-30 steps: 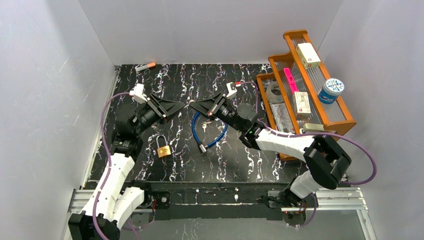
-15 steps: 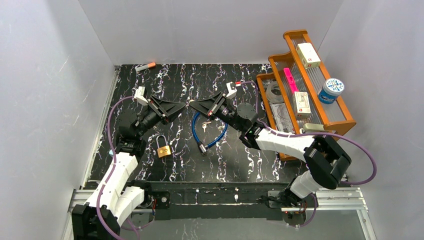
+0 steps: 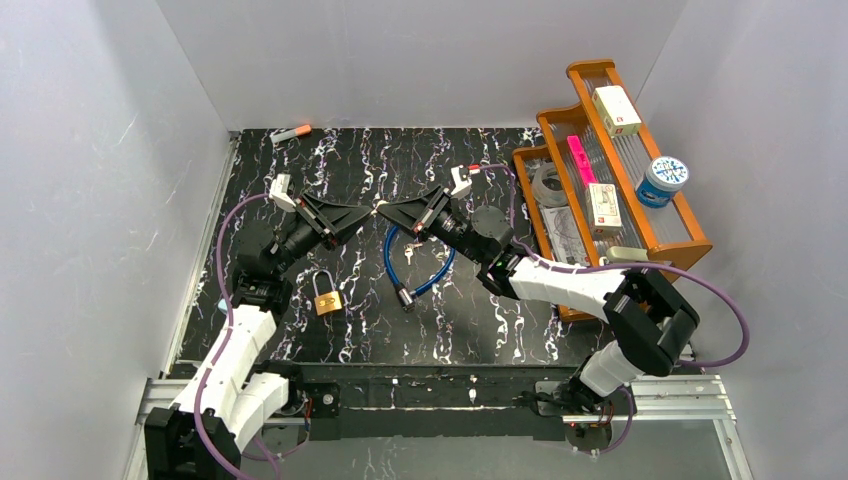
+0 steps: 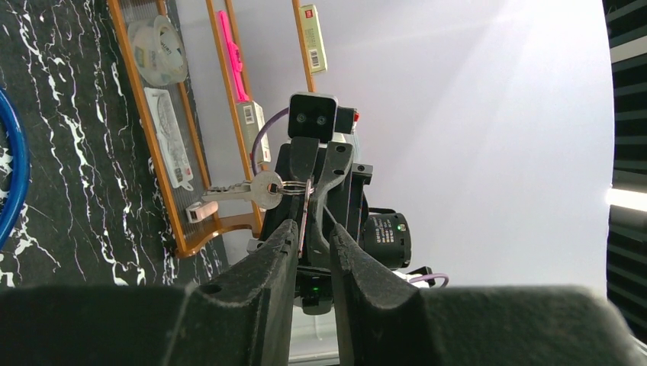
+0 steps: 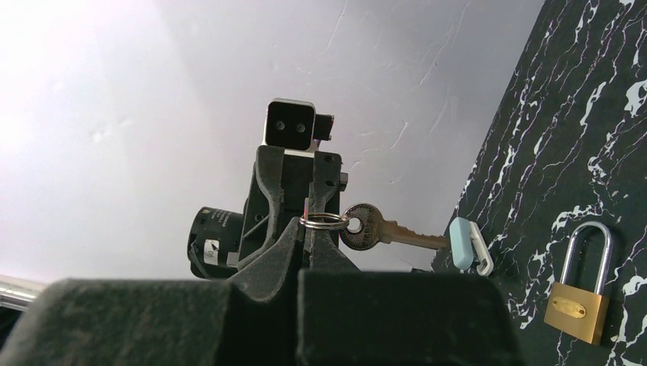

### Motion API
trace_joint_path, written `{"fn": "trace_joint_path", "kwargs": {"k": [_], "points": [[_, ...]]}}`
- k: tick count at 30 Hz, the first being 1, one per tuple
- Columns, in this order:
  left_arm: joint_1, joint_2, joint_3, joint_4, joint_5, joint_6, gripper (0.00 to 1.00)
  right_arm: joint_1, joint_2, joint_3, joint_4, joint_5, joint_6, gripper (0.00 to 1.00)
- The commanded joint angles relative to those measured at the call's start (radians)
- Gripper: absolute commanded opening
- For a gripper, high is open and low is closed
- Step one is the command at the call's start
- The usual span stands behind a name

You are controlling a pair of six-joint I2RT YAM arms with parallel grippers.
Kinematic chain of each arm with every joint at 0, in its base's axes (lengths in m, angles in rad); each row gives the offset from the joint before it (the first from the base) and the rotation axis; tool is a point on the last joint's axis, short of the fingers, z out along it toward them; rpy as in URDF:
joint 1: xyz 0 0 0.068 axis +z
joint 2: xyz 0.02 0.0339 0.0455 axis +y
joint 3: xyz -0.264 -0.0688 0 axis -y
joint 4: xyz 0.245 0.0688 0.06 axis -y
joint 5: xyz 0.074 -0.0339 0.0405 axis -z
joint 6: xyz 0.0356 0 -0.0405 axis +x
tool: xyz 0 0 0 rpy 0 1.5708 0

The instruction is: Unlock with the key

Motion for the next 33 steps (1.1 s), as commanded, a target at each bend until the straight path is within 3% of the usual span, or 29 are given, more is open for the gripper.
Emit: {"fn": "trace_joint_path", "kwargs": {"k": [1,10,16,19,22,26,29,33], "points": [[-0.002,-0.005,-0.002,0.043,0.036,-0.003,0.20,0.001,0.014,0.031,0.022,0.031,-0.003,0.01],[-0.002,0.010,-0.007,0.043,0.052,0.003,0.18,0.002,0.048,0.034,0.056,0.009,0.027,0.01],[-0.002,0.009,-0.007,0.043,0.037,0.008,0.00,-0.001,0.038,0.030,0.040,0.010,0.022,0.01],[-0.002,0.016,0.004,0.037,0.032,0.024,0.00,-0.006,0.032,0.027,0.030,0.003,0.024,0.01],[-0.002,0.023,0.034,-0.002,0.034,0.067,0.00,-0.015,0.011,0.017,0.010,-0.028,0.030,0.40],[-0.002,0.033,0.115,-0.193,0.028,0.237,0.00,-0.049,-0.063,-0.035,0.002,-0.139,-0.040,0.72],[-0.002,0.042,0.170,-0.310,0.030,0.325,0.00,-0.122,-0.111,-0.074,-0.023,-0.326,-0.040,0.78],[-0.002,0.050,0.231,-0.413,0.057,0.415,0.00,-0.194,-0.141,-0.089,0.019,-0.586,-0.083,0.79]]}}
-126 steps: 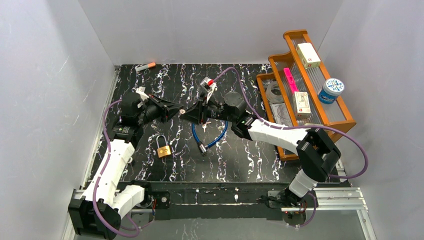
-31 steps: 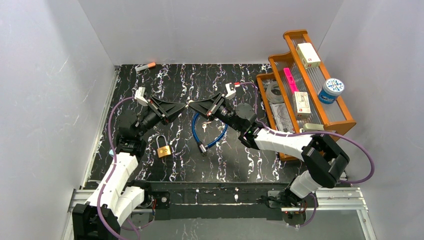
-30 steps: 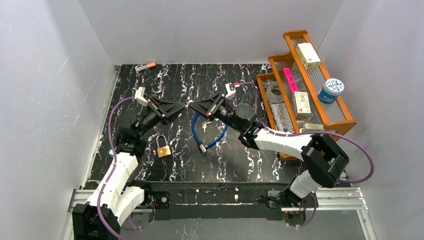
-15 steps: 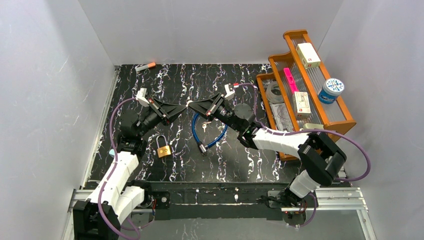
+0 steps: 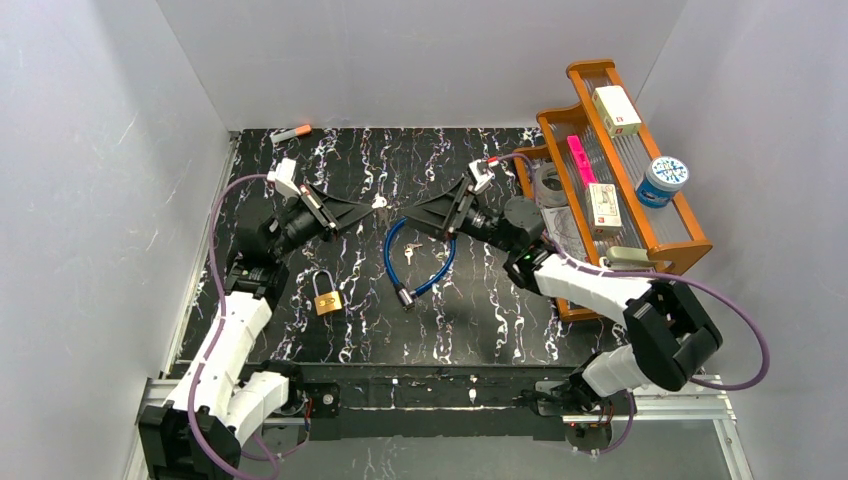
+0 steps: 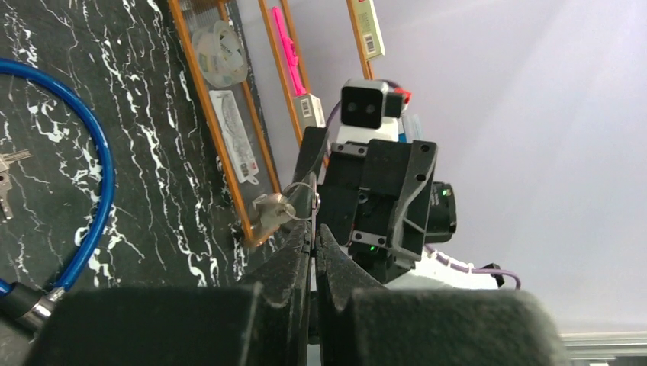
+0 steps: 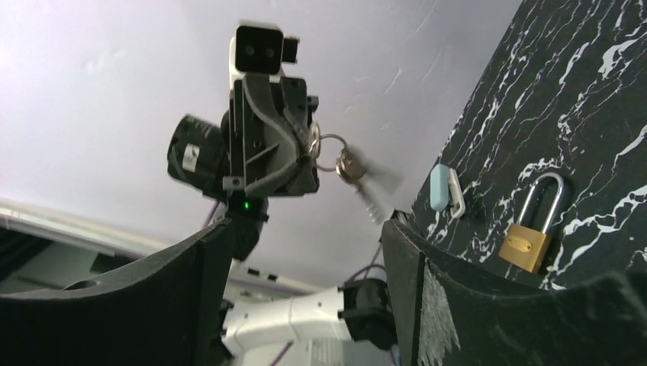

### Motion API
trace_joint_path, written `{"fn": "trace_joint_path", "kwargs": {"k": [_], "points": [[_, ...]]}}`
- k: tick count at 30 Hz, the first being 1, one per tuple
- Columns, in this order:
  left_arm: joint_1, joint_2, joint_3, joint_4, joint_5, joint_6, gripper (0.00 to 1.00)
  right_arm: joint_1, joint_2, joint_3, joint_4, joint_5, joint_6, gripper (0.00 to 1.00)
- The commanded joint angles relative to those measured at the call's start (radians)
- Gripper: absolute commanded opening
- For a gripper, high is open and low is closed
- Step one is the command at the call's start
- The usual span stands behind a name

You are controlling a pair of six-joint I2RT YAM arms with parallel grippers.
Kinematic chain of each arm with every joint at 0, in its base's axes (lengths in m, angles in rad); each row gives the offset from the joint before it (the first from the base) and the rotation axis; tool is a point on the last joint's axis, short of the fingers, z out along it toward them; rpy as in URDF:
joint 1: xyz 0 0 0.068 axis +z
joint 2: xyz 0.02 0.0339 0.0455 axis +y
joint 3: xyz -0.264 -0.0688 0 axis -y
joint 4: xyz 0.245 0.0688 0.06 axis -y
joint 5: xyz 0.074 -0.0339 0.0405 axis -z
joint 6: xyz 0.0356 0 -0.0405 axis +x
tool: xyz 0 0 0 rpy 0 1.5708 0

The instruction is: Unlock with the key

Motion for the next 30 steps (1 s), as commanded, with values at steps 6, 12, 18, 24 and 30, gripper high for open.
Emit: {"fn": "trace_joint_path", "kwargs": {"k": [6,12,18,24,30], "points": [[-0.002,0.017,0.158,-0.357,0.081,0.316,0.00,-0.052,-0.079,0.158,-0.337,-0.443,-0.494,0.84],[-0.002,-0.019,0.226,-0.491,0.115,0.468,0.00,-0.041,-0.060,0.301,-0.624,-0.418,-0.745,0.91],[-0.002,-0.022,0.294,-0.624,0.149,0.637,0.00,-0.029,-0.006,0.365,-0.622,-0.448,-0.798,0.87],[-0.003,-0.029,0.313,-0.677,0.243,0.711,0.00,-0.015,0.078,0.466,-0.716,-0.535,-0.838,0.81],[-0.027,-0.021,0.350,-0.765,0.260,0.796,0.00,0.049,0.145,0.528,-0.736,-0.586,-0.848,0.81]]}}
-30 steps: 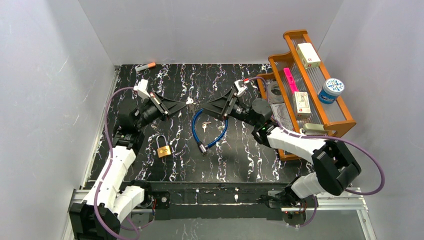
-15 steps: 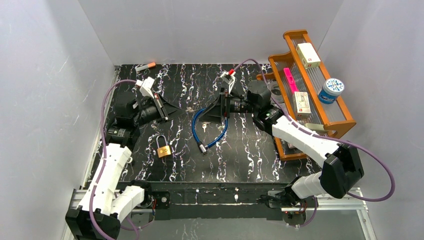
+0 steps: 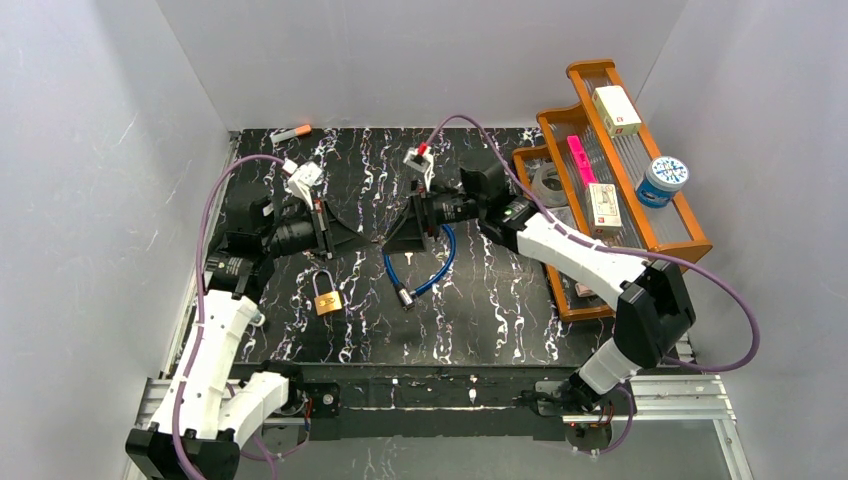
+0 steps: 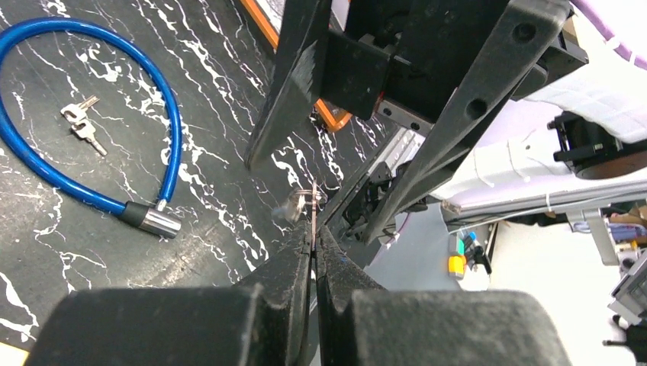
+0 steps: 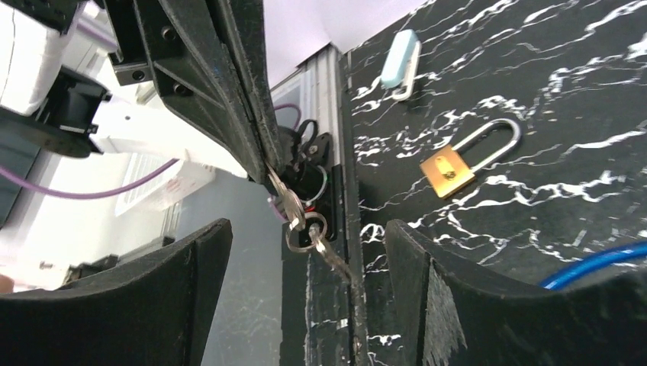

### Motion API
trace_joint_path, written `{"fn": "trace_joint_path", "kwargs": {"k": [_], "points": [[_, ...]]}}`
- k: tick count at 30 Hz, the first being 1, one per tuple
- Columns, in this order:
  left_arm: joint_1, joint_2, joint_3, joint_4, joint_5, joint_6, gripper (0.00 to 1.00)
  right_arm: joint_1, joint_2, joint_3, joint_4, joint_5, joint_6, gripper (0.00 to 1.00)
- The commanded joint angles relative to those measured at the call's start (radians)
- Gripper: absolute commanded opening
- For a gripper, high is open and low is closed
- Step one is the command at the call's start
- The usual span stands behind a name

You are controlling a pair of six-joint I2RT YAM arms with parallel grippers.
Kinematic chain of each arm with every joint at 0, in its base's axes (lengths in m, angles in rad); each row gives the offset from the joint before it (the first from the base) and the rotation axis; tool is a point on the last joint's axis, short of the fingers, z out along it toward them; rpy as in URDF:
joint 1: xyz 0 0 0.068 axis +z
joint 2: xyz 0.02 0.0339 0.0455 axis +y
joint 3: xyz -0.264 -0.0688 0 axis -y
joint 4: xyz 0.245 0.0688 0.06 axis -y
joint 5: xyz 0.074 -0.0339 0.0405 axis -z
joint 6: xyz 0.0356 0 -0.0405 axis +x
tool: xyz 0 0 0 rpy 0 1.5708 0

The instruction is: Unlock with the key

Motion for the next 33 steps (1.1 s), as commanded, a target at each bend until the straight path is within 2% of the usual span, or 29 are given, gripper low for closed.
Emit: {"fn": "trace_joint_path", "kwargs": {"k": [1,4,7,9,13,16,21,28,33], "points": [[-0.021,-0.003,0.074,-0.103,0.055,0.099,0.00,0.048,0.019,0.046,0.031,-0.082,-0.009,0.79],[-0.034,-0.003,0.095,-0.135,0.072,0.122,0.00,0.053,0.030,0.049,0.091,-0.101,0.019,0.69],[-0.045,-0.009,0.109,-0.166,0.081,0.148,0.00,0.053,0.042,0.083,0.065,-0.120,-0.010,0.62],[-0.051,-0.005,0.110,-0.181,0.090,0.150,0.00,0.053,0.051,0.104,0.031,-0.148,-0.033,0.63],[-0.069,0.006,0.125,-0.218,0.081,0.169,0.00,0.052,0.063,0.166,-0.104,-0.204,-0.133,0.71],[-0.073,0.007,0.123,-0.223,0.079,0.174,0.00,0.052,0.048,0.178,-0.132,-0.202,-0.176,0.71],[-0.075,0.008,0.130,-0.224,0.078,0.176,0.00,0.052,0.076,0.215,-0.193,-0.308,-0.218,0.53],[-0.082,0.007,0.140,-0.235,0.074,0.193,0.00,0.051,0.065,0.253,-0.368,-0.325,-0.376,0.45],[-0.084,0.004,0.139,-0.235,0.085,0.198,0.00,0.053,0.084,0.273,-0.393,-0.332,-0.387,0.28]]}}
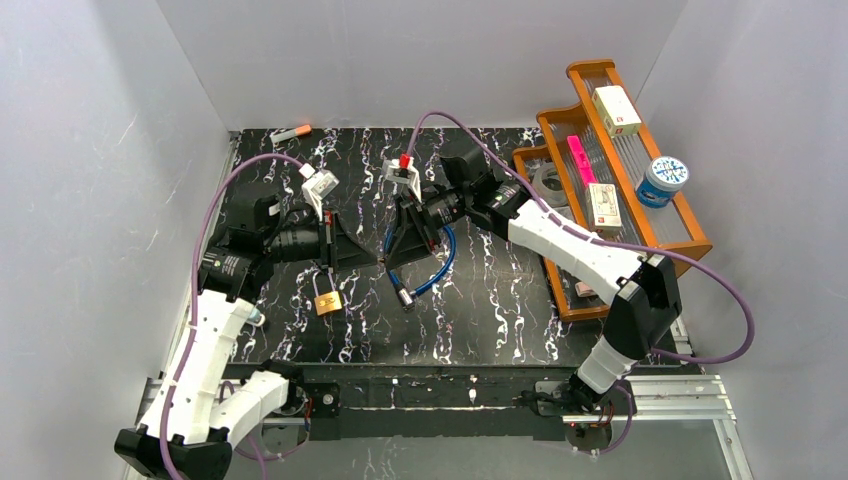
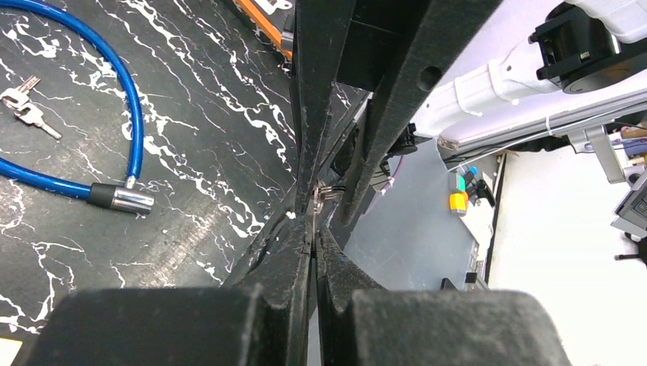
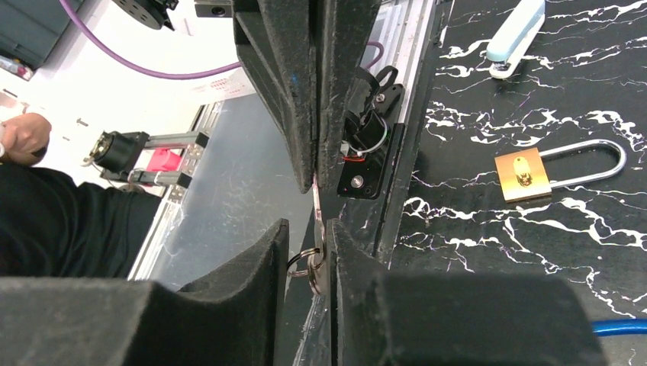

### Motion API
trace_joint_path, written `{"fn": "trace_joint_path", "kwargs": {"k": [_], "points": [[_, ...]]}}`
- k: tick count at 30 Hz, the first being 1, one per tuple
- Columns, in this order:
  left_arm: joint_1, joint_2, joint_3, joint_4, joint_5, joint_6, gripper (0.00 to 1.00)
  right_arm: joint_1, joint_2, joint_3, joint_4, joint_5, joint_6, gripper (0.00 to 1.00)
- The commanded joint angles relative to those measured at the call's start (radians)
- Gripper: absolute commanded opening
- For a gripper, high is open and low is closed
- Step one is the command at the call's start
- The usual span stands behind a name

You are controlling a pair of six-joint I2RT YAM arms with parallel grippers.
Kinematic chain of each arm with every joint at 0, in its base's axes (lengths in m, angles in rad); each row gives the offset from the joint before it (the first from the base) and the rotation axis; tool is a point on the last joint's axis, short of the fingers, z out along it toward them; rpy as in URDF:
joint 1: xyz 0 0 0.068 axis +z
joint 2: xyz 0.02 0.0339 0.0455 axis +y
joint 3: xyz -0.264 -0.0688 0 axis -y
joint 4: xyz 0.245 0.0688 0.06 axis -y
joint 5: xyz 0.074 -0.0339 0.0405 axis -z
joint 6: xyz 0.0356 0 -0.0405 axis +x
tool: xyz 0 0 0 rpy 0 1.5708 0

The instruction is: Unlock with the key

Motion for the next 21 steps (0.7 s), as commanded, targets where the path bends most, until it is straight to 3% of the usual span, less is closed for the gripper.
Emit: {"fn": "trace_joint_path", "kwargs": {"k": [1,8,11,12,16,19,21], "points": [[-0.005,-0.007,0.034,-0.019,0.029,0.015,0.00,0.000,0.015,0.061,-0.052,-0.040,-0.045,0.27],[-0.006,-0.012,0.036,-0.021,0.035,0.022,0.00,0.005,0.022,0.059,-0.066,-0.057,-0.060,0.08],[-0.008,-0.019,0.034,-0.023,0.037,0.028,0.00,0.008,0.029,0.072,-0.109,-0.087,-0.094,0.08],[-0.008,-0.019,0.033,-0.025,0.038,0.028,0.00,0.009,0.029,0.072,-0.114,-0.083,-0.100,0.10],[-0.008,-0.013,0.030,-0.025,0.042,0.026,0.00,0.009,0.039,0.085,-0.122,-0.025,-0.100,0.52],[-0.009,-0.014,0.027,-0.025,0.043,0.026,0.00,0.012,0.048,0.096,-0.107,0.023,-0.077,0.55],[-0.010,-0.014,0.027,-0.025,0.043,0.025,0.00,0.013,0.050,0.096,-0.092,0.055,-0.058,0.48]]}}
